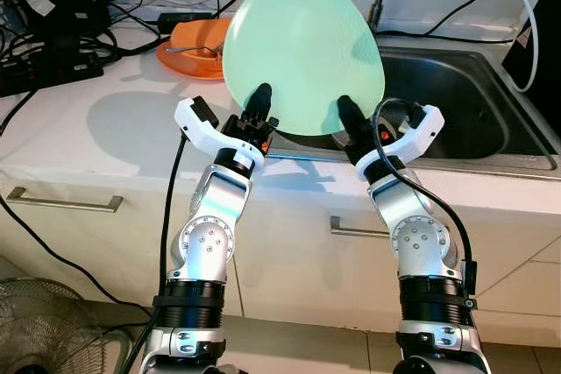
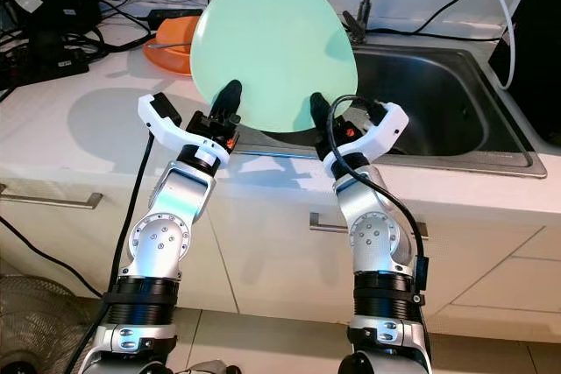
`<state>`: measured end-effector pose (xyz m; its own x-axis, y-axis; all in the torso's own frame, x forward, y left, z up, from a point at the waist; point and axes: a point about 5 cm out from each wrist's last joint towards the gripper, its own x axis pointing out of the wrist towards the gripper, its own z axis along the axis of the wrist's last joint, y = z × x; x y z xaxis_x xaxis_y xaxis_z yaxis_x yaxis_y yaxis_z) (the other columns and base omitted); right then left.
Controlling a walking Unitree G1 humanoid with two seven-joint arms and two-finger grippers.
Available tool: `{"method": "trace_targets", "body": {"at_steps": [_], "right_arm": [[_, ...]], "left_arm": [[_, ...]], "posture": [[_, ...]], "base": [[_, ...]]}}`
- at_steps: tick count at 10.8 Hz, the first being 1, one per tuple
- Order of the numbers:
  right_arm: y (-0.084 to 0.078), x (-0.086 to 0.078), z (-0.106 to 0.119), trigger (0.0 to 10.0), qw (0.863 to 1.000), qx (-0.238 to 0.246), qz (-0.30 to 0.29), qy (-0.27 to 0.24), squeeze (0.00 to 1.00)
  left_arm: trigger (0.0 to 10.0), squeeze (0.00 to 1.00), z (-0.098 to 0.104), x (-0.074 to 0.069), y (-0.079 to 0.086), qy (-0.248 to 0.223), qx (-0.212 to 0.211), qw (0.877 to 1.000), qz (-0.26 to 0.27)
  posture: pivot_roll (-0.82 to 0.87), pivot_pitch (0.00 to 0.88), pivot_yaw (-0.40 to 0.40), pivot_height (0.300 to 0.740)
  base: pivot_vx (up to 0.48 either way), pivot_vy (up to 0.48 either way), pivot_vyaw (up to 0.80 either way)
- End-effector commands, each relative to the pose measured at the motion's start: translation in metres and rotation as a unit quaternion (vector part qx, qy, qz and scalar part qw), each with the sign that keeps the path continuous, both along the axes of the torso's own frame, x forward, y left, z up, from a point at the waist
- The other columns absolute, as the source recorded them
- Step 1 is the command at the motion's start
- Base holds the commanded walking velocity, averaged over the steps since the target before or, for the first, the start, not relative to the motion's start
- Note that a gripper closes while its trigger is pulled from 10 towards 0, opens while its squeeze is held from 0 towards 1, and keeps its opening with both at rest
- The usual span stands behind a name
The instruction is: Kitchen organization
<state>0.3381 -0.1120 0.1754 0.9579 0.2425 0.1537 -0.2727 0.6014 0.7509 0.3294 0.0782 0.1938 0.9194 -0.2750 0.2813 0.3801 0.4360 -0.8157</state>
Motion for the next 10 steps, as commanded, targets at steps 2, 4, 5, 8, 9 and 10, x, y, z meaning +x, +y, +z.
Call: {"method": "trace_targets", "body": {"at_steps": [2, 4, 5, 8, 9, 10], "right_arm": [[-0.003, 0.001, 0.009, 0.0, 1.0, 0.015, -0.012, -0.013, 0.0], [-0.003, 0.001, 0.011, 0.0, 0.999, 0.033, -0.011, -0.015, 0.0], [-0.004, 0.001, 0.01, 0.0, 0.999, 0.039, -0.014, -0.013, 0.0], [-0.007, 0.001, 0.011, 0.0, 0.998, 0.054, -0.016, -0.012, 0.0], [-0.007, 0.001, 0.012, 0.0, 0.998, 0.062, -0.016, -0.013, 0.0], [-0.008, 0.001, 0.012, 0.0, 0.998, 0.067, -0.017, -0.013, 0.0]], "left_arm": [[10.0, 0.0, 0.019, -0.004, -0.022, -0.032, -0.034, 0.998, -0.029], [10.0, 0.0, 0.015, -0.004, -0.024, -0.025, -0.02, 0.999, -0.032], [10.0, 0.0, 0.013, -0.004, -0.026, -0.022, -0.015, 0.999, -0.036], [10.0, 0.0, 0.006, -0.004, -0.029, -0.006, 0.002, 0.999, -0.042], [10.0, 0.0, 0.0, -0.003, -0.029, 0.003, 0.045, 0.998, -0.035], [10.0, 0.61, -0.005, -0.003, -0.031, 0.007, 0.071, 0.997, -0.041]], "posture": [[0.1, 0.0, 0.027, 0.74], [0.1, 0.0, 0.028, 0.74], [0.09, 0.0, 0.028, 0.74], [0.09, 0.0, 0.028, 0.74], [0.1, 0.0, 0.029, 0.74], [0.1, 0.0, 0.03, 0.74]], "base": [[0.0, 0.0, 0.0], [0.0, 0.0, 0.0], [0.0, 0.0, 0.0], [0.0, 0.0, 0.0], [0.0, 0.0, 0.0], [0.0, 0.0, 0.0]]}}
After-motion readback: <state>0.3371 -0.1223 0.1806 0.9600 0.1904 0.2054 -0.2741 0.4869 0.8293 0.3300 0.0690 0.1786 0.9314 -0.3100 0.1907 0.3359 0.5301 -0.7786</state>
